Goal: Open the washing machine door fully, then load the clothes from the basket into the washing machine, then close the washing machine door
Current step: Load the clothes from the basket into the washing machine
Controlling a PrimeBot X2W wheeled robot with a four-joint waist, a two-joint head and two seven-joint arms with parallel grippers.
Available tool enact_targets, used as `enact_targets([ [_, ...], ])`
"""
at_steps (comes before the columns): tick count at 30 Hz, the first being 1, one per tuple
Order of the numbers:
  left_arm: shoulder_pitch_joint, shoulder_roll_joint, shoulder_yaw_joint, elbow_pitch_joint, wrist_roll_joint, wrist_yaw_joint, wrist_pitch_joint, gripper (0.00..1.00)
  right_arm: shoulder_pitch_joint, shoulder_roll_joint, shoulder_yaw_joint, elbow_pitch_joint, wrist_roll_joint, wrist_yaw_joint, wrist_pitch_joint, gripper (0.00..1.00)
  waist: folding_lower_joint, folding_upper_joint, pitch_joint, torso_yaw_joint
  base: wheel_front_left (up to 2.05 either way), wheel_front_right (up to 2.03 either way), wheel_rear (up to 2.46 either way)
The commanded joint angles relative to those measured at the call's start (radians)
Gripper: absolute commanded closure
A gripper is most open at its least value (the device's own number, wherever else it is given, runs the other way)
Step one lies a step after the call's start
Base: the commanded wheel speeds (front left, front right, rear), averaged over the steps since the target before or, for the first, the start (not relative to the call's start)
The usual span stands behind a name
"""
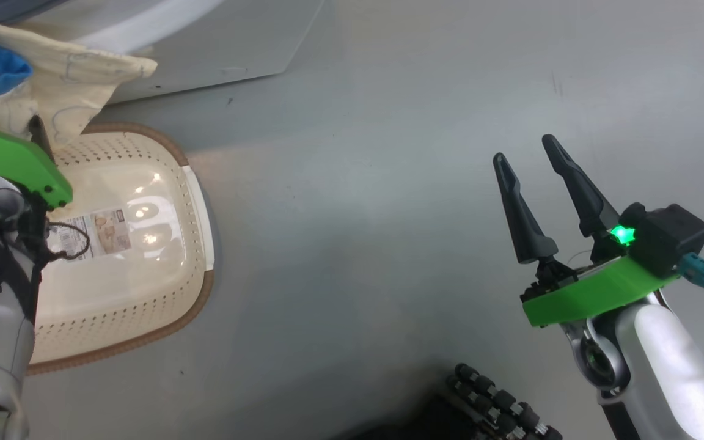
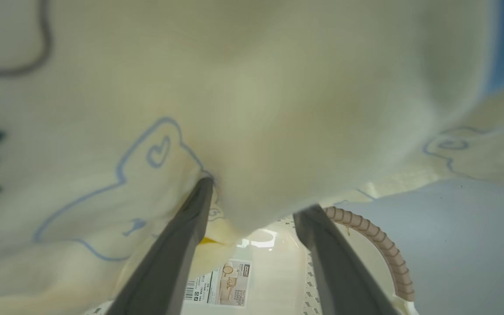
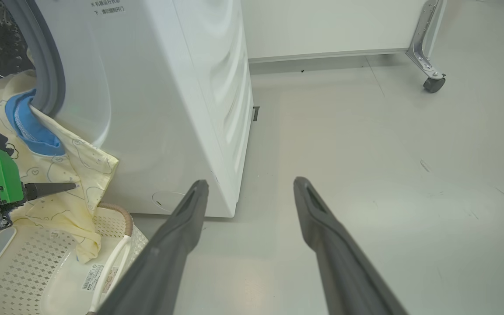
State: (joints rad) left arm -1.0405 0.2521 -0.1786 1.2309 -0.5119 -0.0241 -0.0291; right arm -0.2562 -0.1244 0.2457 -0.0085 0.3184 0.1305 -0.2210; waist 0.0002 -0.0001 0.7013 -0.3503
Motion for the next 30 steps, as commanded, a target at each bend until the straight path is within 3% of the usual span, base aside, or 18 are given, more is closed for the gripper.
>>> enact_targets([
  [1,-0.013,0.039,0.016,-0.006,-0.002,0.01,0.008,0.35,0.0,-0.01,0.016,-0.019,0.009,0.0,-0.013,0.0,-0.0002,0.0001,0.0,-0.002,0.0,0.0,0.0],
  [2,-0.021,0.041,0.014,-0.001,-0.002,0.012,0.015,0.71,-0.001,-0.009,0.017,-0.017,0.011,0.0,-0.015,0.0,-0.0002,0.0001,0.001,-0.002,0.0,0.0,0.0],
  [3,-0.026,0.043,0.014,0.005,-0.004,0.012,0.027,1.0,-0.002,-0.009,0.017,-0.014,0.012,0.0,-0.016,0.0,-0.0002,0.0001,0.001,-0.003,0.0,0.0,0.0],
  [16,-0.05,0.016,0.001,0.042,-0.031,0.008,0.199,1.0,0.002,-0.006,-0.008,-0.004,0.005,0.0,-0.02,0.0,-0.0002,0.0001,-0.029,0.038,0.0,0.0,0.0],
  [24,-0.072,0.009,-0.045,0.018,-0.016,-0.061,0.257,1.0,0.025,-0.009,-0.036,-0.02,-0.007,0.0,-0.004,0.0,-0.0002,0.0001,-0.077,0.096,0.0,0.0,0.0],
  [30,-0.103,0.005,-0.07,-0.031,-0.017,-0.087,0.321,1.0,0.043,-0.009,-0.051,-0.037,-0.017,0.0,0.012,0.0,-0.0002,0.0001,-0.109,0.132,0.0,0.0,0.0],
])
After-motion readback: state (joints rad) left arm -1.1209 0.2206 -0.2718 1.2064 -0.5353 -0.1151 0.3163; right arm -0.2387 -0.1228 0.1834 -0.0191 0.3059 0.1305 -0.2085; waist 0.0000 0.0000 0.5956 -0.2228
